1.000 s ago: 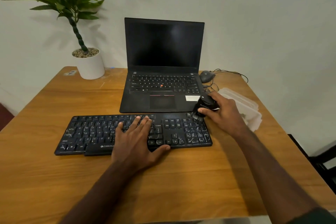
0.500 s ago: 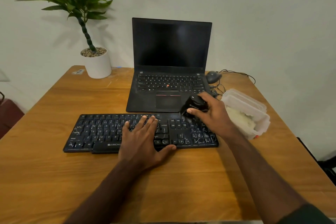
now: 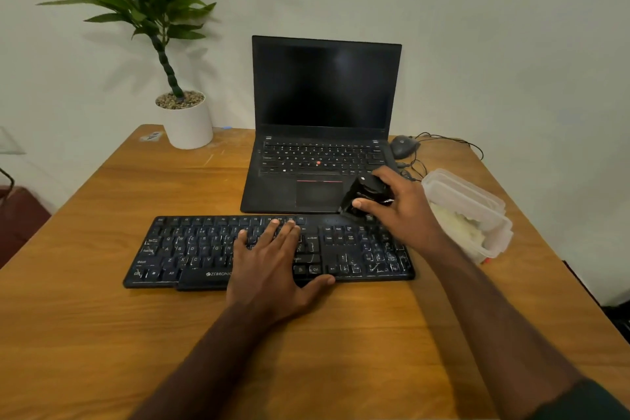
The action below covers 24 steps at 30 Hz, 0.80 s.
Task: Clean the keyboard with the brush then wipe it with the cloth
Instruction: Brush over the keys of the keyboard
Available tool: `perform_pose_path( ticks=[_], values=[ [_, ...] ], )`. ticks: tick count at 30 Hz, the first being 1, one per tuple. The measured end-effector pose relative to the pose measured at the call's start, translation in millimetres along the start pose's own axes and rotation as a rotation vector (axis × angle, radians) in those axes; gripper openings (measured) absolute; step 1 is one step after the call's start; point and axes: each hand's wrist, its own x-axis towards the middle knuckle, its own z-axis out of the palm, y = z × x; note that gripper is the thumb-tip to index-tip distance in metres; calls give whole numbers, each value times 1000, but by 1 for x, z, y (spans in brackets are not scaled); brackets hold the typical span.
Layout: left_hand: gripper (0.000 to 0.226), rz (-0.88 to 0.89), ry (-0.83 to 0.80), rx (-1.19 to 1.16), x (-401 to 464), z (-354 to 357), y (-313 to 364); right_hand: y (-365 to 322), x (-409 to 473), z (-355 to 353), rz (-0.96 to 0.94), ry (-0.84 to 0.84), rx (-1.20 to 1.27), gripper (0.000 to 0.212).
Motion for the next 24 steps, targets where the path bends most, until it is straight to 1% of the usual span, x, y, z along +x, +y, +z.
perform_pose_path(
  ticks=[3, 5, 6, 10, 13, 15, 18, 22, 24],
  values=[
    [116, -4, -3, -2, 1, 1, 0, -6, -3, 1, -3, -69, 54, 31],
    [117, -2, 0, -4, 2, 1, 0, -6, -4, 6, 4, -149, 33, 33],
    [116, 1, 0, -2, 1, 2, 0, -6, -4, 10, 3, -159, 23, 33],
    [117, -1, 5, 1, 0, 1, 0, -11, 1, 28, -38, -133, 12, 33],
    [117, -1, 19, -17, 0, 2, 0, -17, 7, 30, -48, -119, 50, 30],
    [116, 1, 18, -24, 1, 2, -1, -19, 9, 29, -47, -138, 86, 29],
    [116, 7, 6, -12, 1, 2, -1, -22, 6, 34, -52, -194, 49, 33],
    [115, 5, 12, -9, 0, 1, -1, -21, 11, 42, -39, -135, -24, 36],
    [115, 4, 9, -14, 0, 0, 0, -22, 15, 42, -41, -116, -6, 34]
  ],
)
